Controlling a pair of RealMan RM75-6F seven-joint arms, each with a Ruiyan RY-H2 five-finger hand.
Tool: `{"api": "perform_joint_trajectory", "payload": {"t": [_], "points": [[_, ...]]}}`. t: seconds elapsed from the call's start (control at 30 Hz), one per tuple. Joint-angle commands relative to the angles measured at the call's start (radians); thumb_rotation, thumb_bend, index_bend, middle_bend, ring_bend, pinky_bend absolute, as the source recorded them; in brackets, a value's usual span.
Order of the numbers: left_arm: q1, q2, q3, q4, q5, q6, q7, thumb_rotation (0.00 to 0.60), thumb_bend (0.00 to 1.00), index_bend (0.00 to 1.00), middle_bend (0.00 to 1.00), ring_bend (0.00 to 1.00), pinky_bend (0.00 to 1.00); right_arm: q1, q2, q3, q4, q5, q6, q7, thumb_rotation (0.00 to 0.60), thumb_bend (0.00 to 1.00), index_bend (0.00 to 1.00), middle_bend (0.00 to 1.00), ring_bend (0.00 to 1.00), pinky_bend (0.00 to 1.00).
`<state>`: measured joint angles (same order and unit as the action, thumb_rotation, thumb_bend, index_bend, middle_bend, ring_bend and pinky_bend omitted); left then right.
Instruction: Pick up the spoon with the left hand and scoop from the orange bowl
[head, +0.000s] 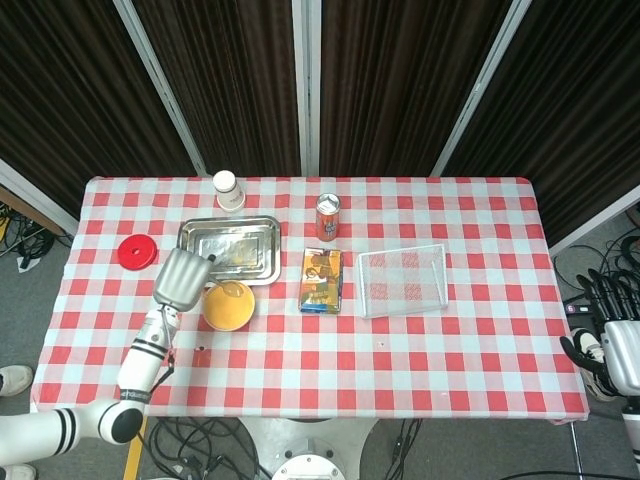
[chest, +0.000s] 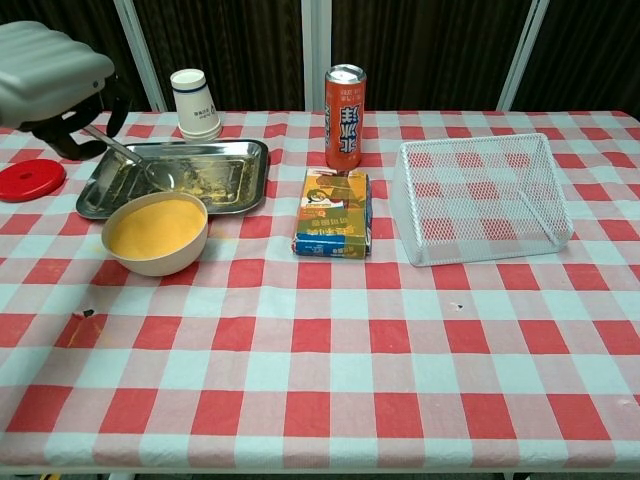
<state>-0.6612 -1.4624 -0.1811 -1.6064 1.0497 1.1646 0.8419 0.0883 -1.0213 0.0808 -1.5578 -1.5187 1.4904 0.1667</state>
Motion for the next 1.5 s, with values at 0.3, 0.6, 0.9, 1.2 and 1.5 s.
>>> {"api": "perform_joint_trajectory", "payload": {"t": [0.3, 0.6, 0.9, 1.2, 1.5], "points": [[-0.079, -0.047, -0.158, 0.268, -0.26, -0.261, -0.367, 0.6, 0.43, 0.66, 0.91, 0.92, 0.95, 0.003, 0.0, -0.004, 0.002, -0.001, -0.009, 0.0, 0.6, 0.2, 0.0, 0.03, 0.0, 0.0], [-0.172, -0.128, -0.112, 0.411, -0.355, -0.302, -0.259, 0.6, 0.42, 0.6, 0.9, 0.91, 0.94, 0.002, -0.002, -0.006, 0.008, 0.005, -0.013, 0.009, 0.6, 0.2, 0.0, 0.03, 0.0, 0.0], [-0.221, -0.194, -0.076, 0.489, -0.419, -0.297, -0.168, 0.6, 0.38, 0.53, 0.89, 0.91, 0.94, 0.008, -0.003, -0.003, 0.011, 0.004, -0.018, 0.01, 0.6, 0.2, 0.0, 0.03, 0.0, 0.0], [-0.154, -0.119, -0.083, 0.398, -0.305, -0.211, -0.311, 0.6, 0.29, 0.38, 0.75, 0.75, 0.94, 0.008, 0.005, -0.002, 0.005, 0.002, -0.015, 0.009, 0.6, 0.2, 0.0, 0.03, 0.0, 0.0], [0.092, 0.122, 0.028, 0.146, -0.028, 0.107, -0.486, 0.6, 0.27, 0.38, 0.55, 0.48, 0.67, 0.01, 0.013, -0.011, 0.005, 0.004, -0.035, 0.014, 0.6, 0.2, 0.0, 0.02, 0.0, 0.0]]}}
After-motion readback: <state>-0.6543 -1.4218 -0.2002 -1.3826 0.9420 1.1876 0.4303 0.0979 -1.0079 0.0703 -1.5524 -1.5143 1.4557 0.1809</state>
